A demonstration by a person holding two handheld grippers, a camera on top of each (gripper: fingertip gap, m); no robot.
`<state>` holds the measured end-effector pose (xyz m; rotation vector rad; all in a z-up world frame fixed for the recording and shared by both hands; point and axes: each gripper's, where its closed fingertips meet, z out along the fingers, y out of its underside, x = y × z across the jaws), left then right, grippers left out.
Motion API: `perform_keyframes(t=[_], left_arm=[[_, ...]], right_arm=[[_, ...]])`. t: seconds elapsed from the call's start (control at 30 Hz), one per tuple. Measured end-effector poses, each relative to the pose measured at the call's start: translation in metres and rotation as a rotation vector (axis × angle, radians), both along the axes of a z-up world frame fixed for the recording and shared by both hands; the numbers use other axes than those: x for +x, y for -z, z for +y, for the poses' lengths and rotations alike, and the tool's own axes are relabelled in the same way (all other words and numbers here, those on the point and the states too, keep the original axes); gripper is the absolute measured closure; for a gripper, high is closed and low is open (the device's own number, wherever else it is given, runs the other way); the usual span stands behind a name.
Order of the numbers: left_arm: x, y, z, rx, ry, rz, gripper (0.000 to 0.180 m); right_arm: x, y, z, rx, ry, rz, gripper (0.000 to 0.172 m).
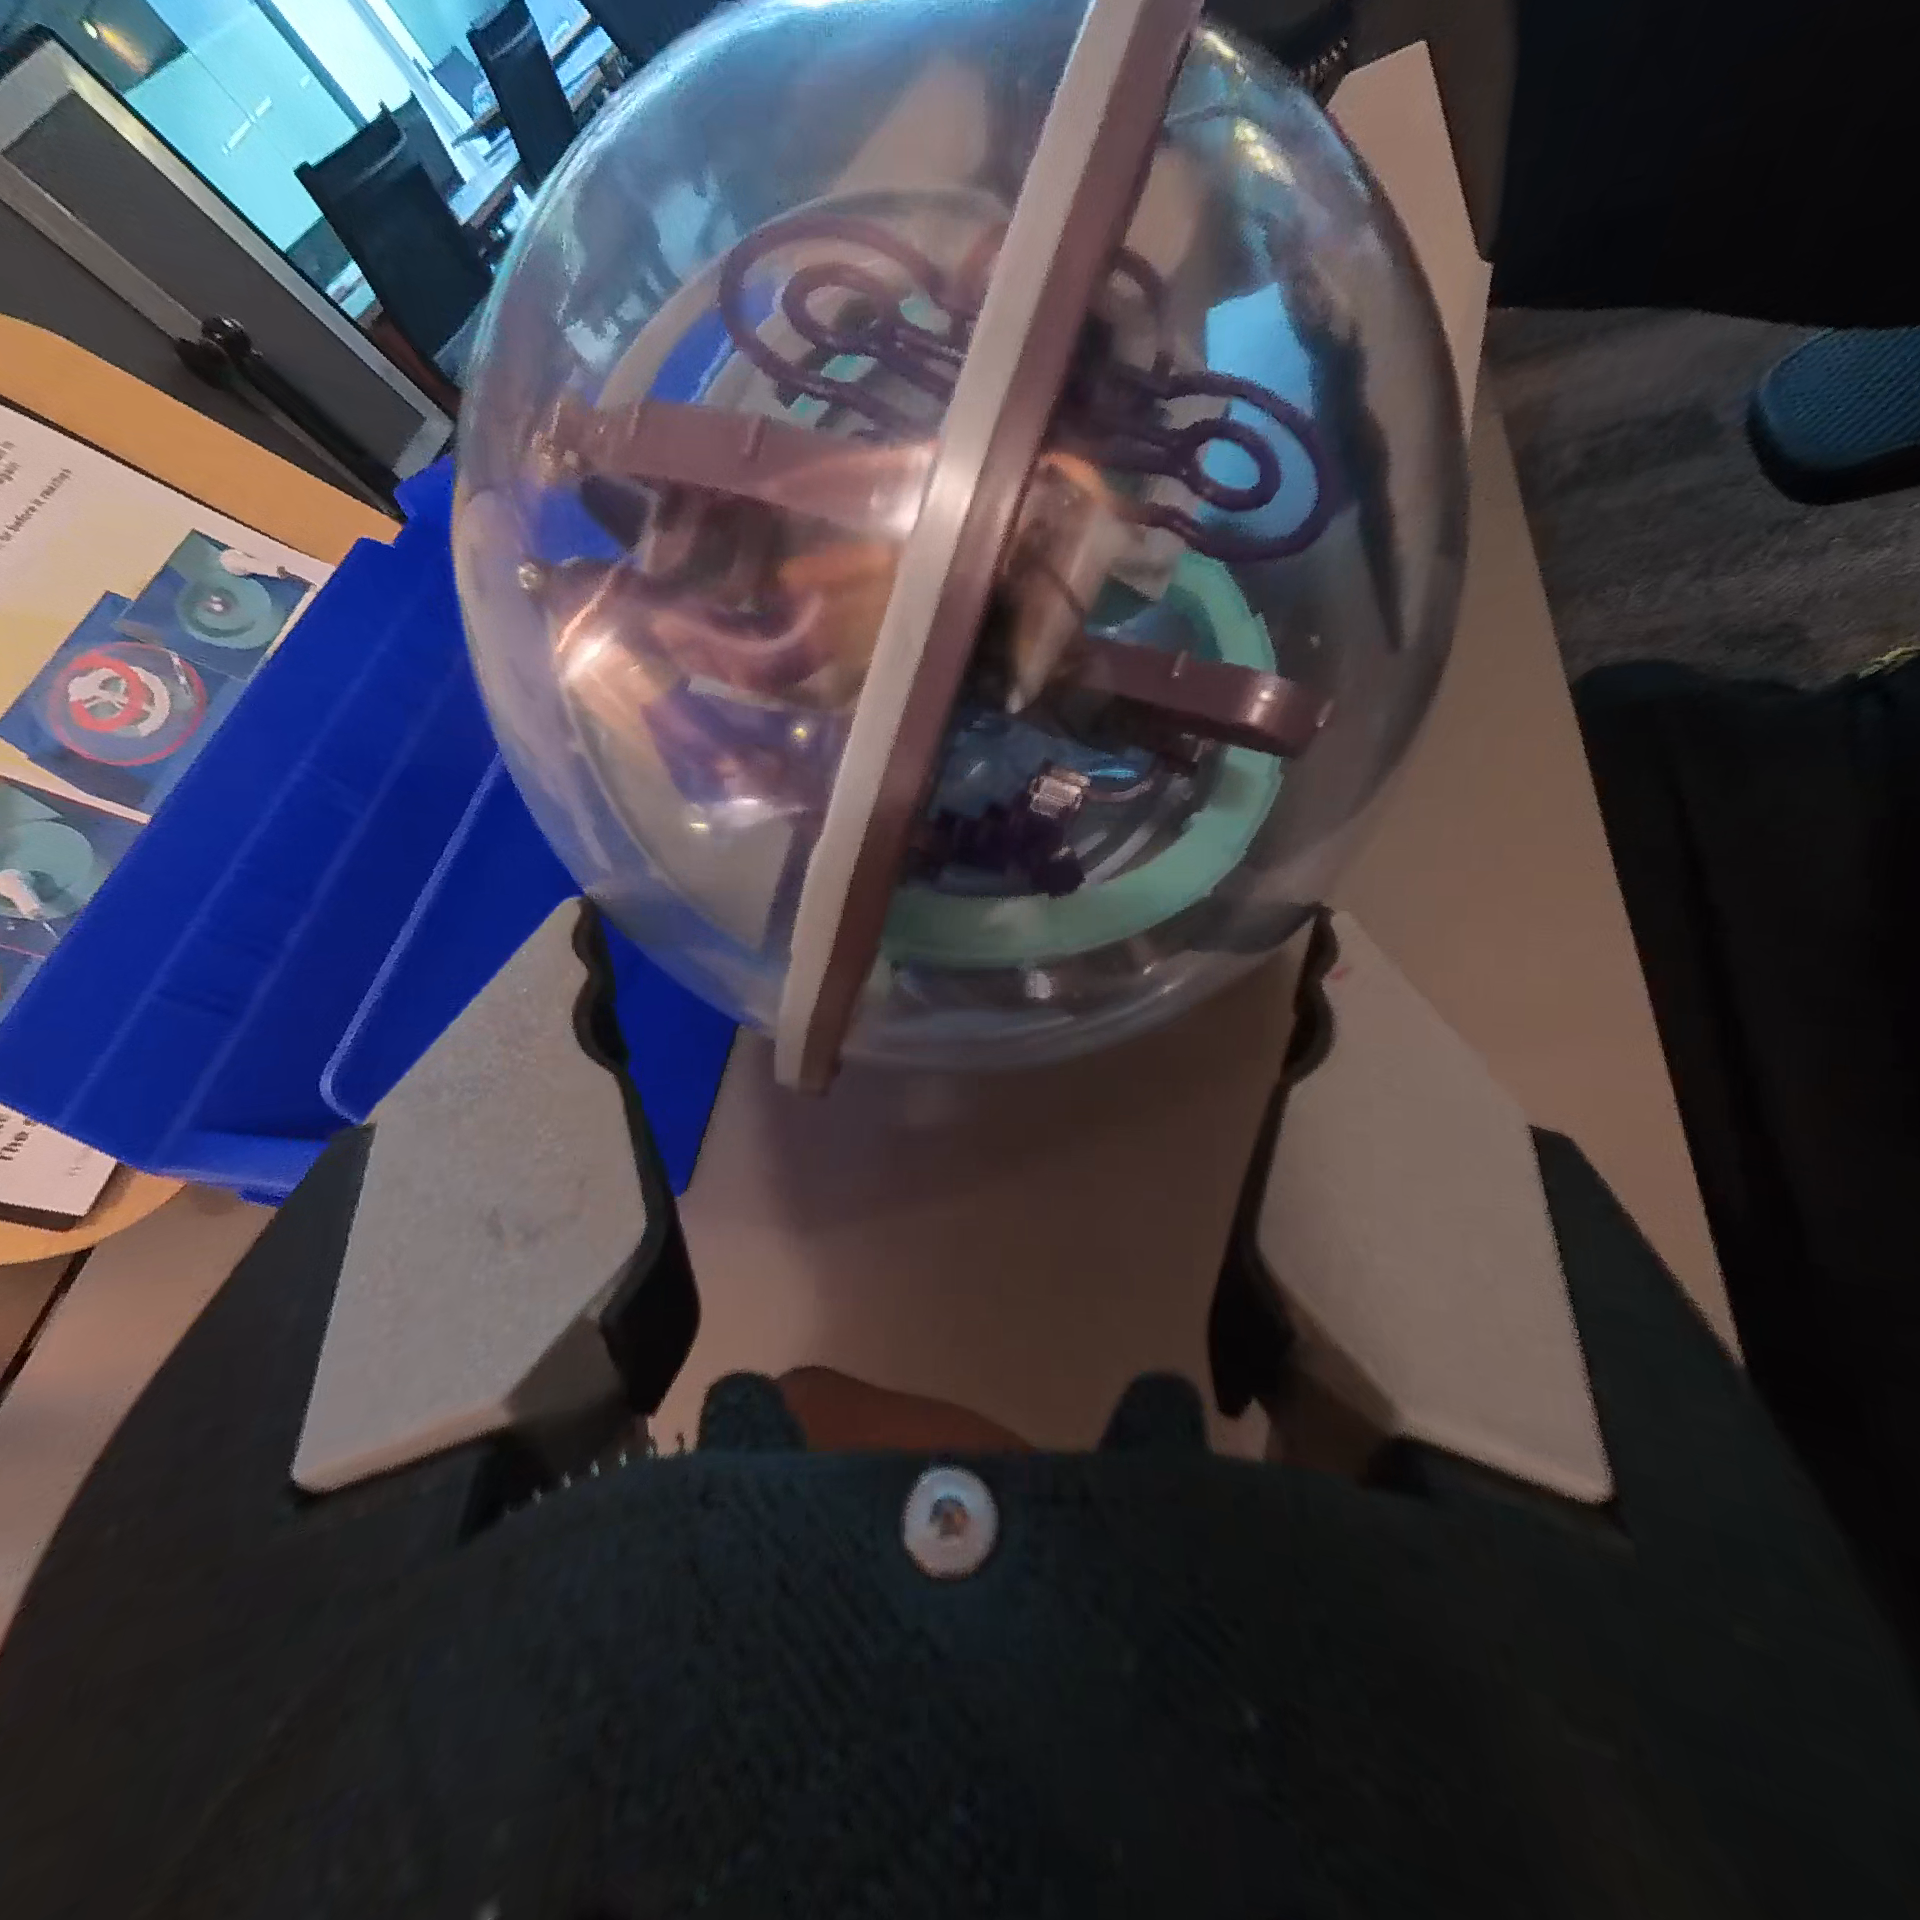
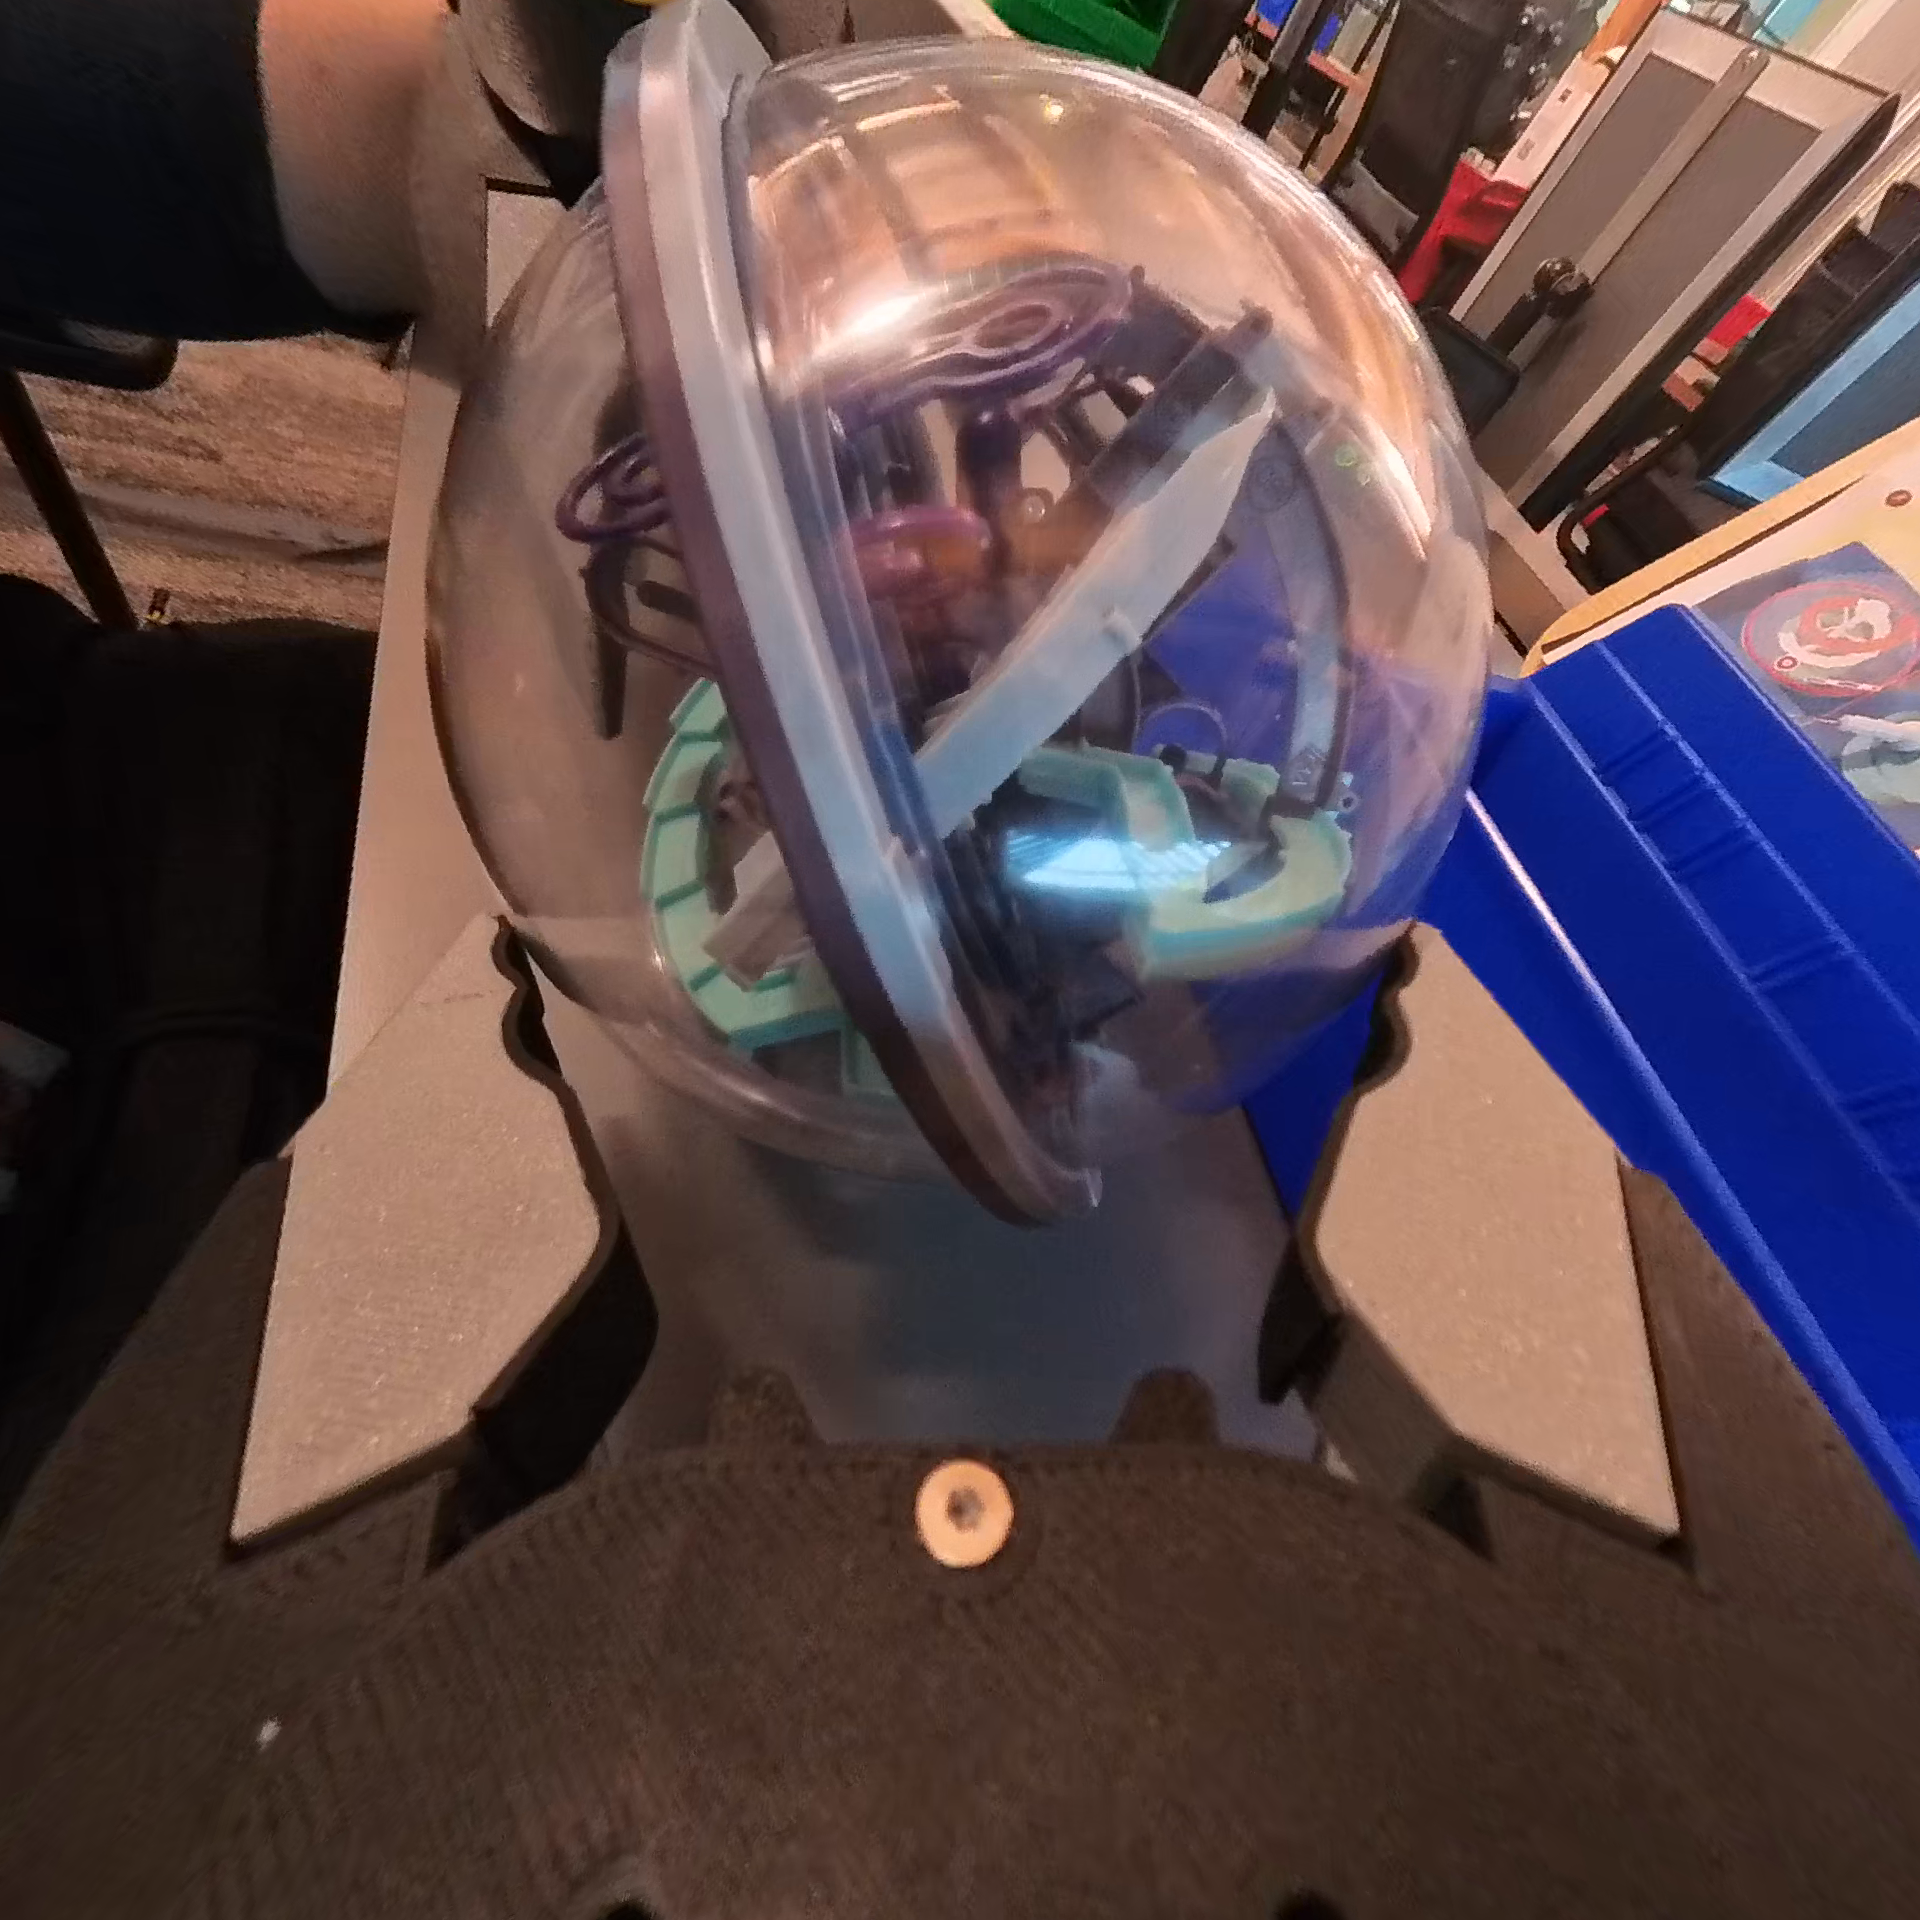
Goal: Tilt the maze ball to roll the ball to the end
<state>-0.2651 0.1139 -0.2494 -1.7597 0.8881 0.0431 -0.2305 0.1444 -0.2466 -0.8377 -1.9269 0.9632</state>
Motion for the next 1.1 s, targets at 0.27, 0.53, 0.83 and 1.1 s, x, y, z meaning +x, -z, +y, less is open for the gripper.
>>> perform_keyframes(t=[0.27,0.53,0.83,1.1], left_arm=[[0.0,0.007,0.001,-0.023,0.006,-0.029,0.055],[0.004,0.01,0.005,-0.026,0.002,-0.068,0.055],[0.005,0.008,0.006,0.032,0.015,-0.015,0.062],[0.006,0.002,0.007,0.095,0.011,0.007,0.056]], right_arm=[[0.002,-0.004,-0.002,0.01,0.008,-0.025,0.02],[0.003,-0.01,-0.002,-0.063,-0.04,0.062,0.019],[0.009,-0.009,0.0,-0.062,-0.051,0.055,0.02],[0.009,-0.002,0.006,0.028,-0.009,0.02,0.022]])
